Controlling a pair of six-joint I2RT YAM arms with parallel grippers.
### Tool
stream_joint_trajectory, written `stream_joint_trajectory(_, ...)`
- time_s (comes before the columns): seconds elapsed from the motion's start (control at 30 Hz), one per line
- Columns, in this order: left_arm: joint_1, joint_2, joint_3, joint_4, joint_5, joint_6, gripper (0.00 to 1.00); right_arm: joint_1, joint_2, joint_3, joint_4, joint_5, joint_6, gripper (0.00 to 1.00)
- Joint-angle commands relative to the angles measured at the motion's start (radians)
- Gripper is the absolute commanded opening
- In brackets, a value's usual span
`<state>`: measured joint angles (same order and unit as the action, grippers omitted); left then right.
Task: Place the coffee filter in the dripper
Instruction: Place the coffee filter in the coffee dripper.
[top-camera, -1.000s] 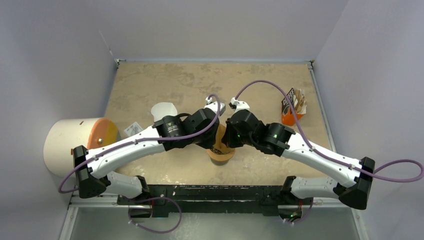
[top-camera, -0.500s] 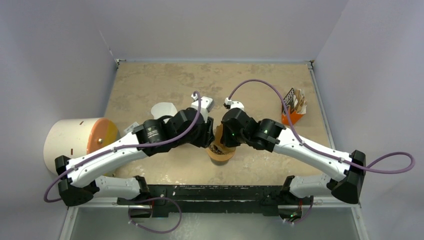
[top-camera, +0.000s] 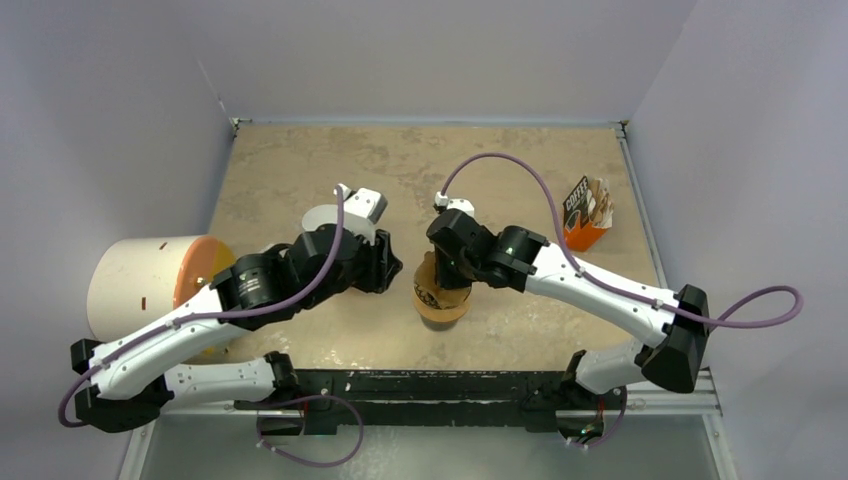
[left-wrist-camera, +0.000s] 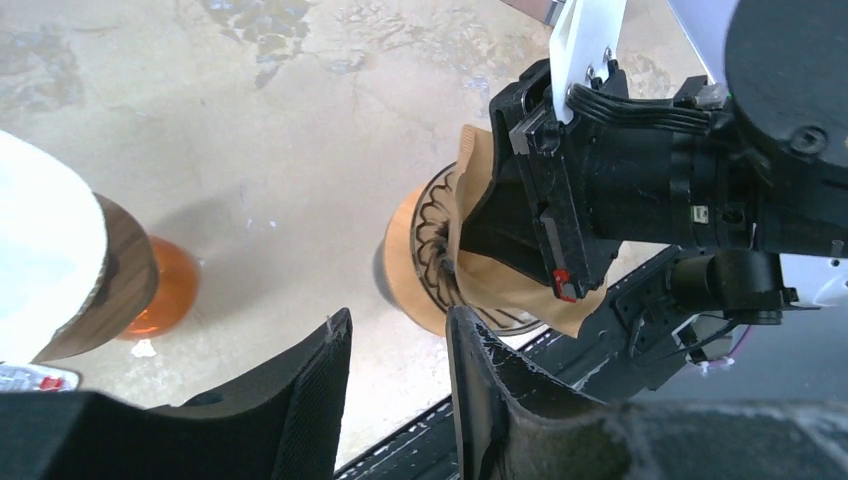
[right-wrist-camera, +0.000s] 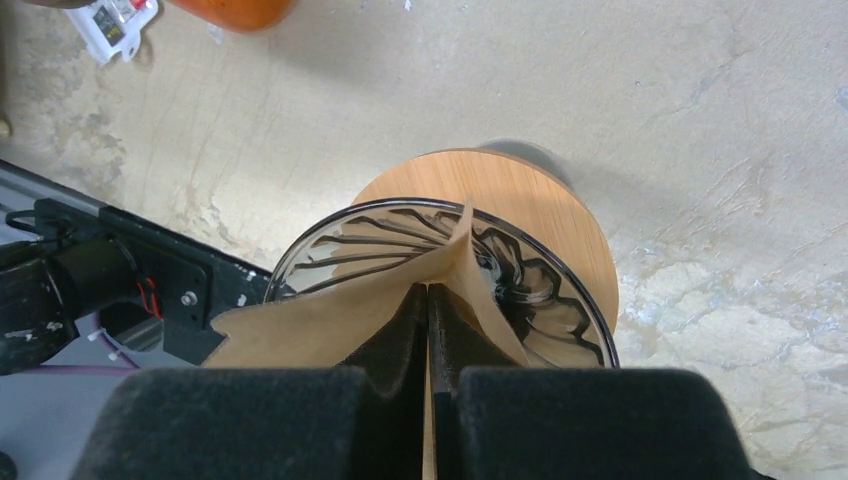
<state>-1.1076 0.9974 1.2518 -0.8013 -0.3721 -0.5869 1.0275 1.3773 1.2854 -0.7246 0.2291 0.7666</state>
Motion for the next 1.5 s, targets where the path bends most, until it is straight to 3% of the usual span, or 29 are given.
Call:
stream_joint_trajectory(0.0, -0.005, -0.070, -0.041, 0.023, -0.056, 0.061, 0.39, 0.005, 0.025, 0.052, -0.047, 0.012, 0.005, 0.00)
stream_joint_trajectory(0.67, -0.004, -0.198, -0.161, 0.088, -0.097, 0.176, 0.39, 0.005, 0.126, 0.175, -0.255, -0.024, -0.009, 0.00)
stream_joint_trajectory(1.1, -0.005, -0.188, -0.107, 0.026, -0.094, 0.204, 0.39, 0.005, 0.141, 0.165, -0.236, -0.039, -0.035, 0.00)
stream_joint_trajectory(1.47, -0.005, -0.202, -0.107, -0.004, -0.126, 0.231, 0.40, 0.005, 0.143, 0.141, -0.220, 0.015, 0.036, 0.22)
